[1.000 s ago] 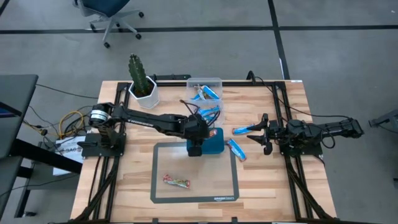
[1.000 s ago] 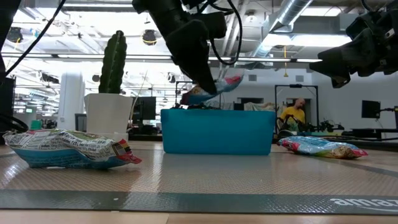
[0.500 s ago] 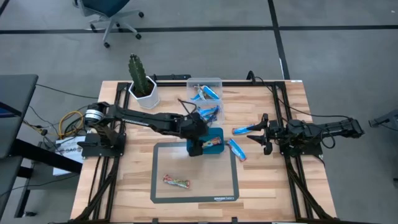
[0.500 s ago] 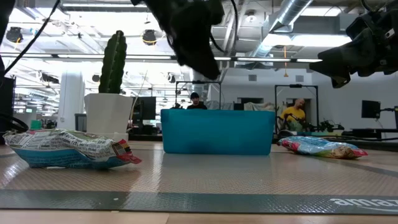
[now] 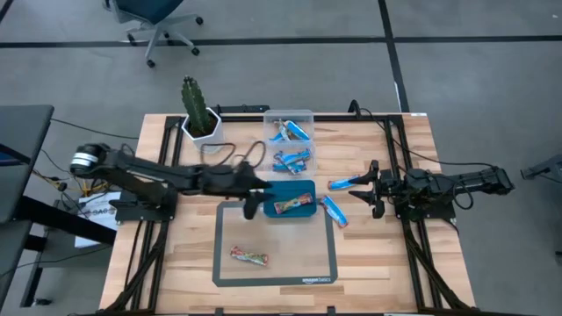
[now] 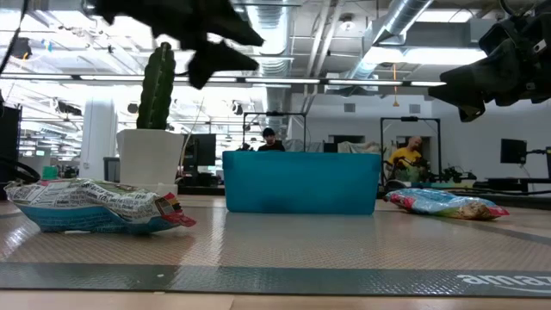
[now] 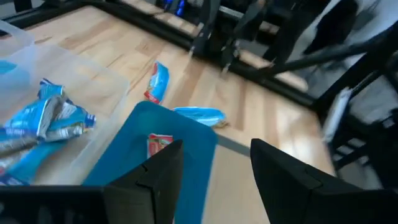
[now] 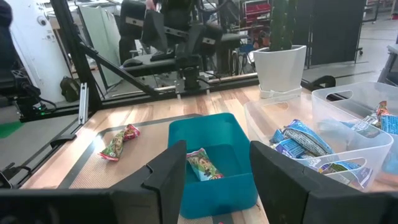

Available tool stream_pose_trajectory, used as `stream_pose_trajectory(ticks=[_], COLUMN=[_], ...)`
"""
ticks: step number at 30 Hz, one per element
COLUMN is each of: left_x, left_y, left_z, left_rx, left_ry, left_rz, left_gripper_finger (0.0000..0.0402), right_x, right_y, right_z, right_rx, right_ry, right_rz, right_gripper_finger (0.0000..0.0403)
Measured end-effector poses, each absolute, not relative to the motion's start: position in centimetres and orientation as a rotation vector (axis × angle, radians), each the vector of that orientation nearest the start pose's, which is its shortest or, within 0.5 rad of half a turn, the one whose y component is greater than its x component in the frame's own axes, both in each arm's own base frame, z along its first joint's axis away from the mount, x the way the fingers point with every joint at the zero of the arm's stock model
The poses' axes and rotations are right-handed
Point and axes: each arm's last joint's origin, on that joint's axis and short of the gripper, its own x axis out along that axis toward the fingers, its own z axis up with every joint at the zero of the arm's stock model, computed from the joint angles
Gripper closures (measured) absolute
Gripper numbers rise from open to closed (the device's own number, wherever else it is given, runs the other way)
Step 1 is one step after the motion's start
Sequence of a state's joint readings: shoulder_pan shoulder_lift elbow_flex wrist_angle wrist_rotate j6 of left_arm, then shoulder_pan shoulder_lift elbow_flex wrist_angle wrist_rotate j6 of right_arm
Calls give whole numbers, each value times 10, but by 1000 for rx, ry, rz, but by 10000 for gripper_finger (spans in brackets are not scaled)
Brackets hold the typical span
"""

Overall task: Pick and place Granola Bars by type
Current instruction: Put the red granola bar into the blue bin

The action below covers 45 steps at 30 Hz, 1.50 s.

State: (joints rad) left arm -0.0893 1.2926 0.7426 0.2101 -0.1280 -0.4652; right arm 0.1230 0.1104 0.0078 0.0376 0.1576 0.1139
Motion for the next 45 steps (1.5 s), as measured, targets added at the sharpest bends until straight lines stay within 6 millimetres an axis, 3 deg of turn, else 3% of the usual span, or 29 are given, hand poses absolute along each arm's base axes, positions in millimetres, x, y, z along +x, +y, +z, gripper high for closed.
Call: stream_pose_trajectory(ticks=[12, 20, 26, 33, 45], left_x=[181, 150, 146, 158, 180], left_y=[-34, -48, -70, -95, -123], left_z=[226, 225, 218, 212, 208], left_rx=[-540, -436, -308, -145, 33], left_ry=[226, 339, 519, 703, 891], left_rz=[-97, -212, -311, -371, -288], left_gripper_finger=[222, 222, 222, 222, 222], right_x=[103, 103, 103, 103, 103], right_y=[8, 8, 8, 8, 8], right_z=[161, 161, 161, 161, 161], right_rx=[105, 105, 105, 105, 105], right_ry=[63, 62, 62, 63, 62], right_rz=[-38, -38, -38, -38, -38], right_gripper_finger=[232, 233, 232, 233, 234])
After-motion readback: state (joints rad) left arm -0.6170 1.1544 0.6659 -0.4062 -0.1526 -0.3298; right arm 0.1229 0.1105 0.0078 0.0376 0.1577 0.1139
